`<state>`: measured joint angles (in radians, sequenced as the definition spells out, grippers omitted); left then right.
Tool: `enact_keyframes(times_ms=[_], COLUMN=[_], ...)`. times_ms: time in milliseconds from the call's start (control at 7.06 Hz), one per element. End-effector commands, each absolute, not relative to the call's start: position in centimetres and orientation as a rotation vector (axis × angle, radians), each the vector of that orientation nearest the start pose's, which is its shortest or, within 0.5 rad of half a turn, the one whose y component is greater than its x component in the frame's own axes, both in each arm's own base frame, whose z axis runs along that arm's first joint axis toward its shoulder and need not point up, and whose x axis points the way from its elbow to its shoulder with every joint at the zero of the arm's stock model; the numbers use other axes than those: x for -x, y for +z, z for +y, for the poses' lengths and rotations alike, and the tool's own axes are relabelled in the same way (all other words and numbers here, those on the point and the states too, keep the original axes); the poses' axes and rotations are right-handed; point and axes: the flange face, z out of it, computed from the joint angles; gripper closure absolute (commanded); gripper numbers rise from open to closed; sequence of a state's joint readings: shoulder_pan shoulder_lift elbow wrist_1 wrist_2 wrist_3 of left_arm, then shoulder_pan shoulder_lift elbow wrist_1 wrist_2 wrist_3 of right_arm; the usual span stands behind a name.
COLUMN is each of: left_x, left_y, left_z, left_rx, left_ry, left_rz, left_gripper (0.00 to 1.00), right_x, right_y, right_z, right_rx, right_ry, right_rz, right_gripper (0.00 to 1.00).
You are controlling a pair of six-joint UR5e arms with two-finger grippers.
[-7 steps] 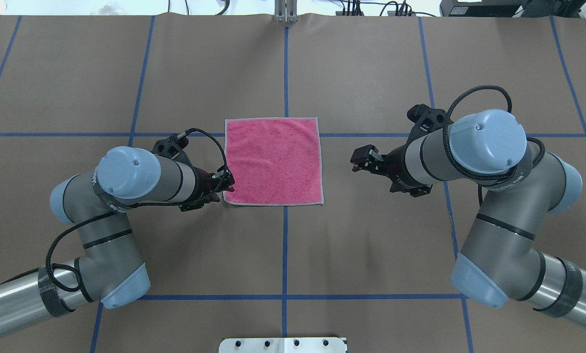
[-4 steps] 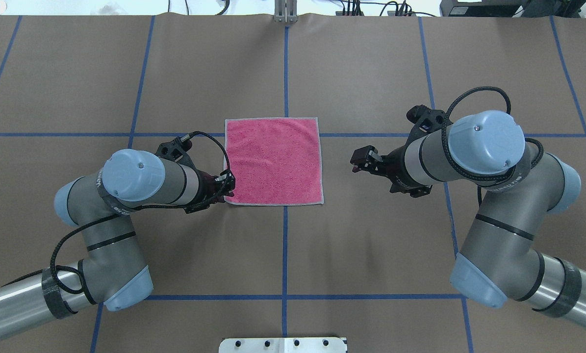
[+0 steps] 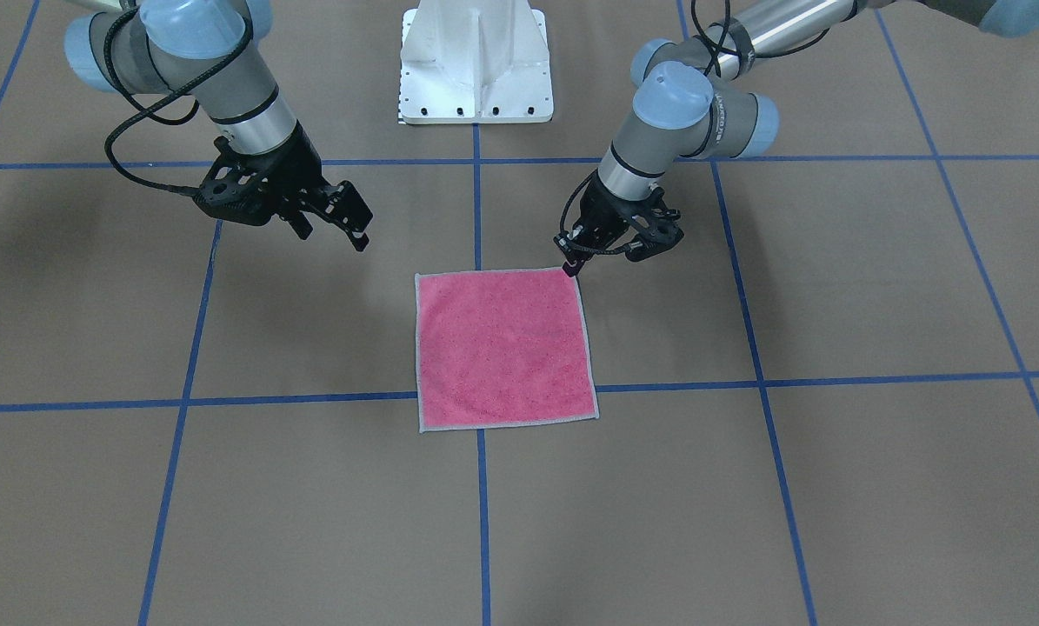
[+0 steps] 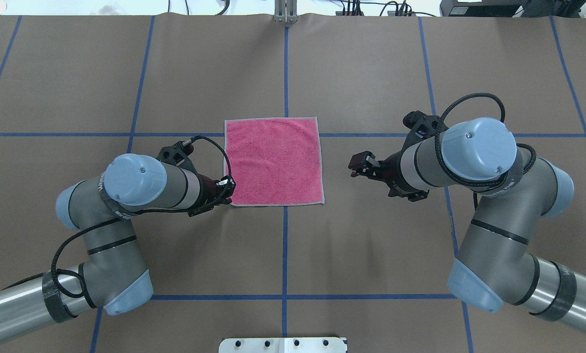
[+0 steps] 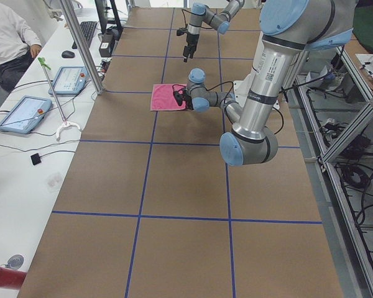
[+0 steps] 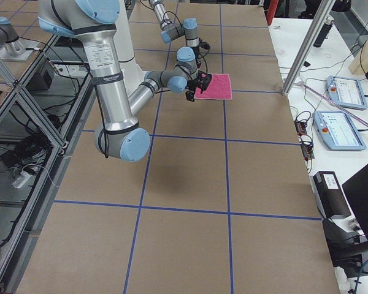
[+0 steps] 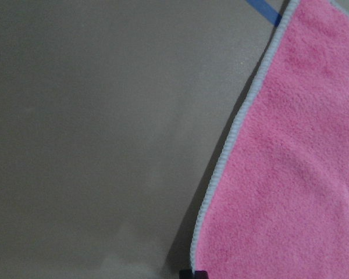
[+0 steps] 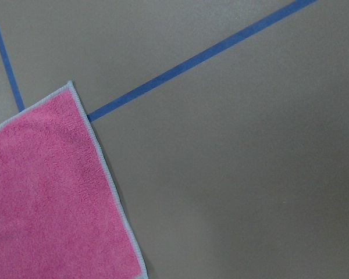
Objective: Fold towel twice with both arms
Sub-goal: 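Move the right gripper to the other near towel corner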
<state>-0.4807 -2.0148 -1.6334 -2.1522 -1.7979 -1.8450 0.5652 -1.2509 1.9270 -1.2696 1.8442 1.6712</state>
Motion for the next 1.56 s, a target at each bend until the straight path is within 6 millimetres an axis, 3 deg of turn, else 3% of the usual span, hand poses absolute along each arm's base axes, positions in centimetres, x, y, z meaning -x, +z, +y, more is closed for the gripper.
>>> enact_keyframes(times_ms=[0,283,709,850,1275,1417], left_x=[-53.2,-53.2,-53.2,-53.2,-53.0,-53.0], left_y=[31.2,31.1,31.2,31.2,31.2,31.2], left_z=[-40.2,-40.2,-40.3,-40.3,-40.1,-40.1], left_rx=[0.093,0.093,0.092,0.092,0.093,0.093], left_ry=[-0.552,-0.552,-0.554,-0.554,-0.552,-0.552], left_rz=[1.115,1.116,1.115,1.115,1.116,1.118], left_gripper=[1.00,1.00,1.00,1.00,1.00,1.00], right_x=[44.8,50.2,55.0,55.9,56.6,56.7], right_y=[29.6,28.4,27.8,28.0,28.4,28.3], right_z=[-39.6,-40.0,-39.5,-38.9,-38.3,-38.2], right_rx=[0.050,0.033,0.047,0.035,0.033,0.032], right_ry=[0.503,0.586,0.687,0.683,0.675,0.670], right_rz=[-0.995,-0.979,-0.962,-0.954,-0.944,-0.944], right_gripper=[0.01,0.02,0.17,0.26,0.34,0.51])
